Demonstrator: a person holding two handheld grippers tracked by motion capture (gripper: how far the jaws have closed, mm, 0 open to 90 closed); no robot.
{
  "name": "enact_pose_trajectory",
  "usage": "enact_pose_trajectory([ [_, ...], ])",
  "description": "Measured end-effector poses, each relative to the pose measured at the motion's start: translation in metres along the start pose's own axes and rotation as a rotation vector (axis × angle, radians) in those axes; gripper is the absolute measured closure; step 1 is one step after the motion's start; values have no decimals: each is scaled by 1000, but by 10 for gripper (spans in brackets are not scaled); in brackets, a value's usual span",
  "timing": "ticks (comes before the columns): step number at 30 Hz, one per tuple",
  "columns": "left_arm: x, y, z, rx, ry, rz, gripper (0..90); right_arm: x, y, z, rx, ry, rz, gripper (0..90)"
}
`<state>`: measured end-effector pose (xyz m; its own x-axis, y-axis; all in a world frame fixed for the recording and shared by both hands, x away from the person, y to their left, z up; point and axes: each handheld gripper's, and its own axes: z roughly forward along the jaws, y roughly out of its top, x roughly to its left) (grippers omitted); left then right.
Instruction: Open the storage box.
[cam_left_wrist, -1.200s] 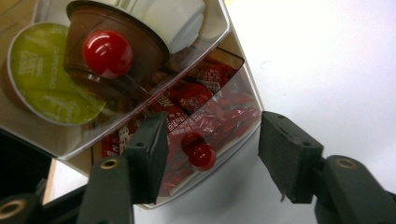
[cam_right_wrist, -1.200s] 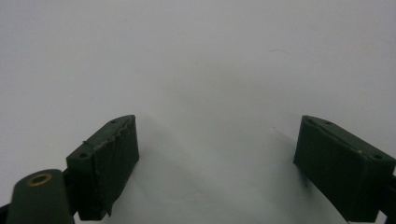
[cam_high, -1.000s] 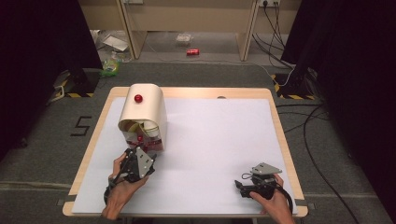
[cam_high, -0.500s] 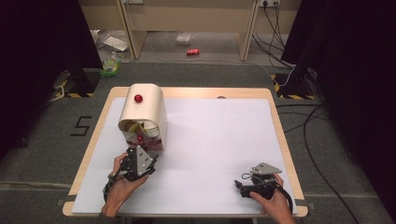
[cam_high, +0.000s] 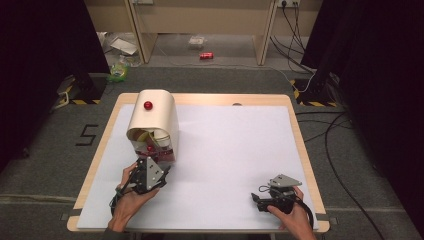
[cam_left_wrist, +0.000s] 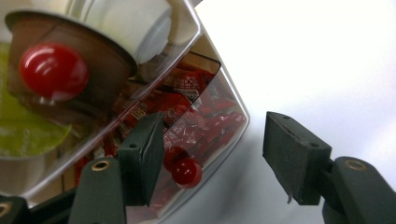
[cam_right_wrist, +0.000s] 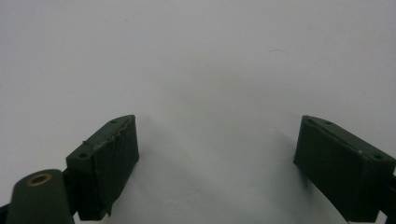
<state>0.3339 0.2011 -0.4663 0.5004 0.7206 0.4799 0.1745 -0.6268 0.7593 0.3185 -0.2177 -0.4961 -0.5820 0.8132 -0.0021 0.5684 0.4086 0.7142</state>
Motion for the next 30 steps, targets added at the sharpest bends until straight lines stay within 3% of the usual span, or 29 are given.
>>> enact_pose_trajectory([
  [8,-2,4,0,12,17,82,340,0,0,0,0,0,1,138],
  [14,-3,3,2,9,10,99,297,0,0,0,0,0,1,138],
  [17,-5,2,4,22,31,159,296,0,0,0,0,0,1,138],
  [20,-5,1,10,57,40,188,274,0,0,0,0,0,1,137],
  [24,-6,1,12,62,42,186,259,0,0,0,0,0,1,137],
  [30,-2,2,8,52,18,123,295,0,0,0,0,0,1,137],
])
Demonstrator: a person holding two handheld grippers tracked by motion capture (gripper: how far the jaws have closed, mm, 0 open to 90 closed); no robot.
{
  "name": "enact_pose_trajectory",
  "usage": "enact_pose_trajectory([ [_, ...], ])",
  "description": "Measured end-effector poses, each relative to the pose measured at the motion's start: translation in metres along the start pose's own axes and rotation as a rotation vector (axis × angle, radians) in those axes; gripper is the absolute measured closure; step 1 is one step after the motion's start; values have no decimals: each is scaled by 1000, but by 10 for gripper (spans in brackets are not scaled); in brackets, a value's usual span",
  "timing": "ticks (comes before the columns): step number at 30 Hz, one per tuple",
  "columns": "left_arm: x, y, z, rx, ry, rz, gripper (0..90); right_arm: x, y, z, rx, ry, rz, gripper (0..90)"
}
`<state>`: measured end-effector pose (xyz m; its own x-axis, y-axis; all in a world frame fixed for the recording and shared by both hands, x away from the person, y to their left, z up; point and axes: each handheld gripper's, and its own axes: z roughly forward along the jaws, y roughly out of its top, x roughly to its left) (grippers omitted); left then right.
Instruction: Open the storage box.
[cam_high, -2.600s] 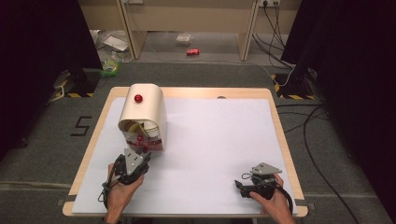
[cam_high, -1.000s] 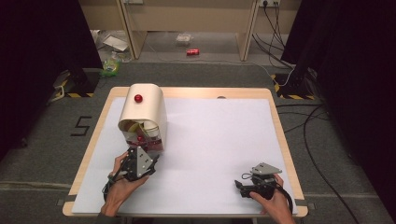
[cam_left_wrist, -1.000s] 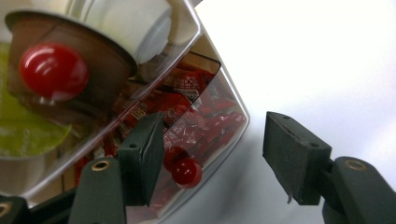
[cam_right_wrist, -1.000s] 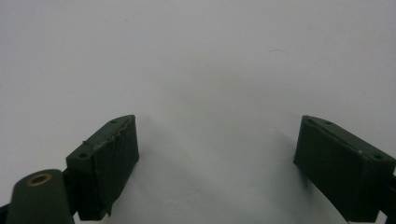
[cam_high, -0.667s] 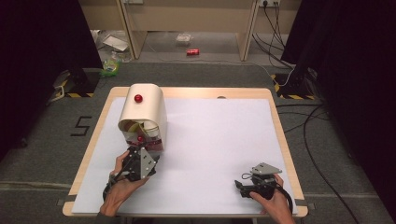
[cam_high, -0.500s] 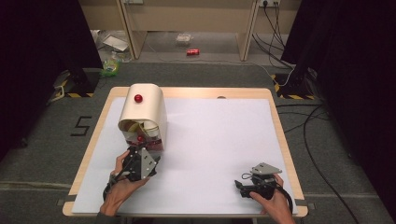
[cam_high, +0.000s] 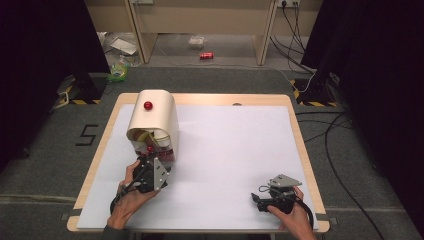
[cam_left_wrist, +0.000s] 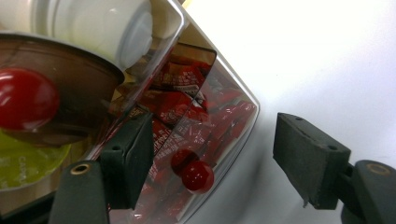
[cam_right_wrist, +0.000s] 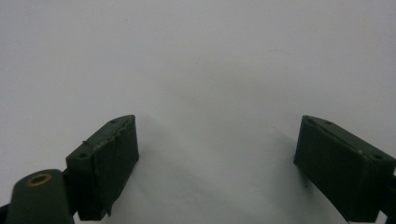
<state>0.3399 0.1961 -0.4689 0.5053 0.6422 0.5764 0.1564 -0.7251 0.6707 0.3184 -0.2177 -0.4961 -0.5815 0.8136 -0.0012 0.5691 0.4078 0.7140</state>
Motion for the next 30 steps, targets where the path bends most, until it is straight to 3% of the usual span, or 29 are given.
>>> enact_pose_trajectory([
  [3,3,0,-4,-15,-19,-55,330,0,0,0,0,0,0,137],
  [8,5,-2,-9,-29,-48,-94,332,0,0,0,0,0,1,137],
  [12,7,-4,-14,-49,-76,-161,346,0,0,0,0,0,0,137],
  [19,10,-5,-22,-52,-116,-227,367,0,0,0,0,0,0,137],
  [25,14,-9,-29,-78,-157,-323,402,0,0,0,0,0,0,137],
  [30,16,-9,-31,-70,-168,-355,430,0,0,0,0,0,0,137],
])
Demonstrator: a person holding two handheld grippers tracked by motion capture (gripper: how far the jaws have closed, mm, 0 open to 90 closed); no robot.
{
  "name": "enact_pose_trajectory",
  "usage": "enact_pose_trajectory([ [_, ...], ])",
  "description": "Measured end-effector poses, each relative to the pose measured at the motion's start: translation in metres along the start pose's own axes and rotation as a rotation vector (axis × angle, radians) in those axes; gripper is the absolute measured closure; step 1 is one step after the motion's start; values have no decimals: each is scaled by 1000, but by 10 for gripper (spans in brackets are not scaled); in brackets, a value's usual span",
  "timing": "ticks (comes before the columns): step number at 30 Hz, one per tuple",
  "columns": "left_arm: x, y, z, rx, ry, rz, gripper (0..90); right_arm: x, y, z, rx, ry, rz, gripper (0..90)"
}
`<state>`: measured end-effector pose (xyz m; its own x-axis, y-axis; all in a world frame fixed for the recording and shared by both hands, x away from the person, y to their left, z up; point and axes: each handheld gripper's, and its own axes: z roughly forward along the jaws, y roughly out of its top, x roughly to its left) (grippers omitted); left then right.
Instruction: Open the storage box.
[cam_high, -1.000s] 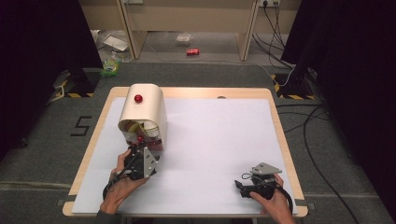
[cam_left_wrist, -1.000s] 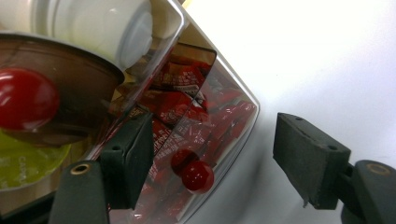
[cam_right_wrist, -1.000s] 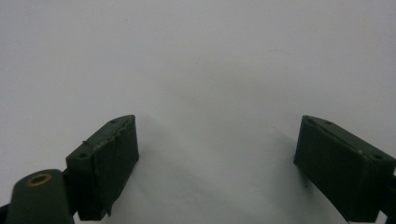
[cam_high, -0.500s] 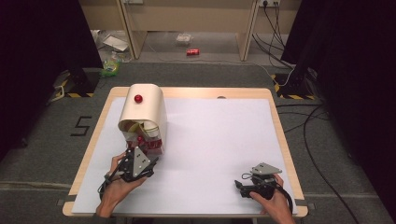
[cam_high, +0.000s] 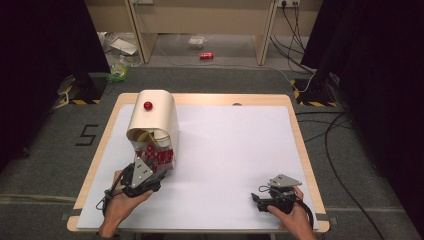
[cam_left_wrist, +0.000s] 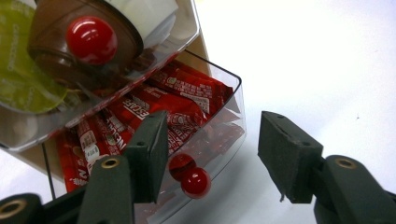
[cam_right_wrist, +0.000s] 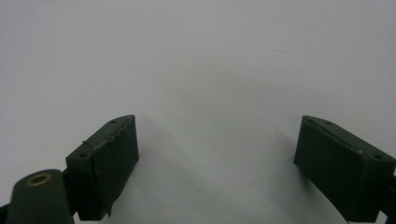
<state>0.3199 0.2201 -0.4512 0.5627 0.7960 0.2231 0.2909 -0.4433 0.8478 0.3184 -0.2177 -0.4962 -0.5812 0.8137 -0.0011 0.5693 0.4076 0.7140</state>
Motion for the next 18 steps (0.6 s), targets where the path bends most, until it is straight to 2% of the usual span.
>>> enact_pose_trajectory([
  [3,1,0,-1,-3,-6,-15,446,0,0,0,0,0,0,137],
  [4,1,0,-2,4,-10,-36,450,0,0,0,0,0,0,137],
  [6,1,0,-4,3,-17,-50,457,0,0,0,0,0,0,137],
  [12,3,-3,-9,12,-53,-94,472,0,0,0,1,0,3,137],
  [18,3,-5,-13,19,-77,-124,477,0,0,0,1,0,3,137],
])
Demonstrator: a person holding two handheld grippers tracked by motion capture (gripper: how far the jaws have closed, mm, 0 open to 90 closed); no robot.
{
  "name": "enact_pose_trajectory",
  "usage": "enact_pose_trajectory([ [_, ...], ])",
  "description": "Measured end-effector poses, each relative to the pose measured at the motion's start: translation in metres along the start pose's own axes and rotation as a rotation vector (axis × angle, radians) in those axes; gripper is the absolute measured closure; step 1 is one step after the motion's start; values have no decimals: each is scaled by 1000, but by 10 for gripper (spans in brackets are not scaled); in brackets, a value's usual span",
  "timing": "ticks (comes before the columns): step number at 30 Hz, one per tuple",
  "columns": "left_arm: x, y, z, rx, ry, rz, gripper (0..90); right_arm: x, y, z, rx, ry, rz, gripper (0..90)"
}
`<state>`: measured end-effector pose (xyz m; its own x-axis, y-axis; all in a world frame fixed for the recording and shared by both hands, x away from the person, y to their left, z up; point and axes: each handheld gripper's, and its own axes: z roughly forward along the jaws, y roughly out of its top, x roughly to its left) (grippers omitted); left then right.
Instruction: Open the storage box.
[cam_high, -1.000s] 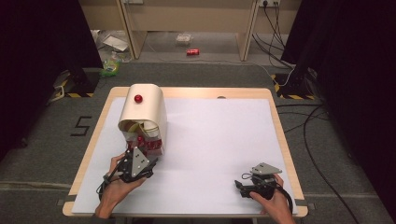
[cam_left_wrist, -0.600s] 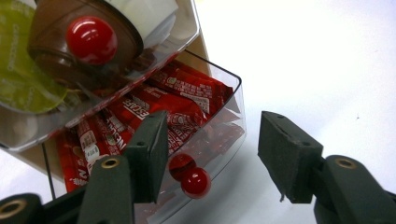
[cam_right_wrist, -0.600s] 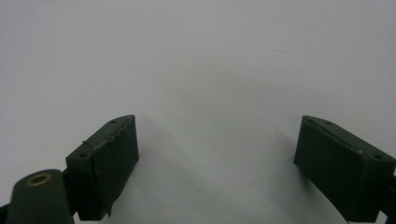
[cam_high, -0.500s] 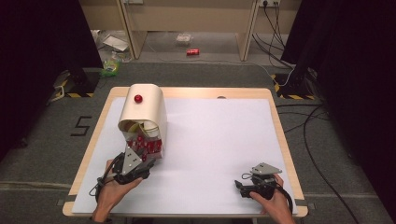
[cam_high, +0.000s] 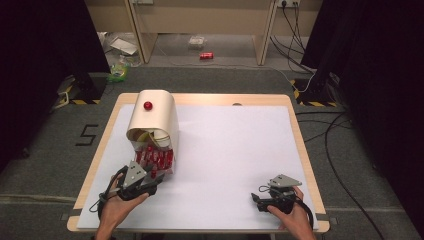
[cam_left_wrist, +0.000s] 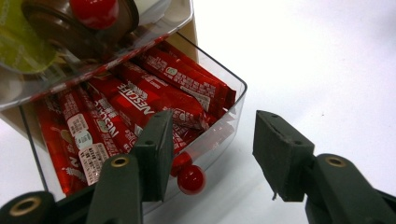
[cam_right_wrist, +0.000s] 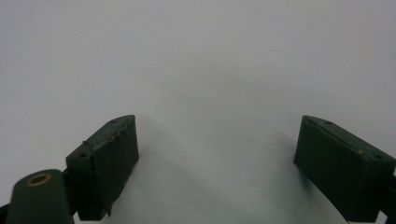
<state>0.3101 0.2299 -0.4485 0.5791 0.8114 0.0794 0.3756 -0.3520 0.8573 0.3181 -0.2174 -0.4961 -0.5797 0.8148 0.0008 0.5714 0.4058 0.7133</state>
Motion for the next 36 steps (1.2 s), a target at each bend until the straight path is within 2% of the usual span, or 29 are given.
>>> enact_pose_trajectory([
  [12,-1,-2,-5,14,-16,-54,507,0,0,0,0,0,0,137],
  [18,-1,-4,-7,20,-38,-81,513,0,0,0,0,0,0,137],
  [25,-4,-9,-5,39,-43,-86,496,0,0,0,0,0,0,137],
  [33,-7,-17,-5,81,-74,-92,518,0,0,0,0,0,0,137],
  [36,-8,-19,-6,79,-88,-99,524,0,0,0,0,0,0,137],
])
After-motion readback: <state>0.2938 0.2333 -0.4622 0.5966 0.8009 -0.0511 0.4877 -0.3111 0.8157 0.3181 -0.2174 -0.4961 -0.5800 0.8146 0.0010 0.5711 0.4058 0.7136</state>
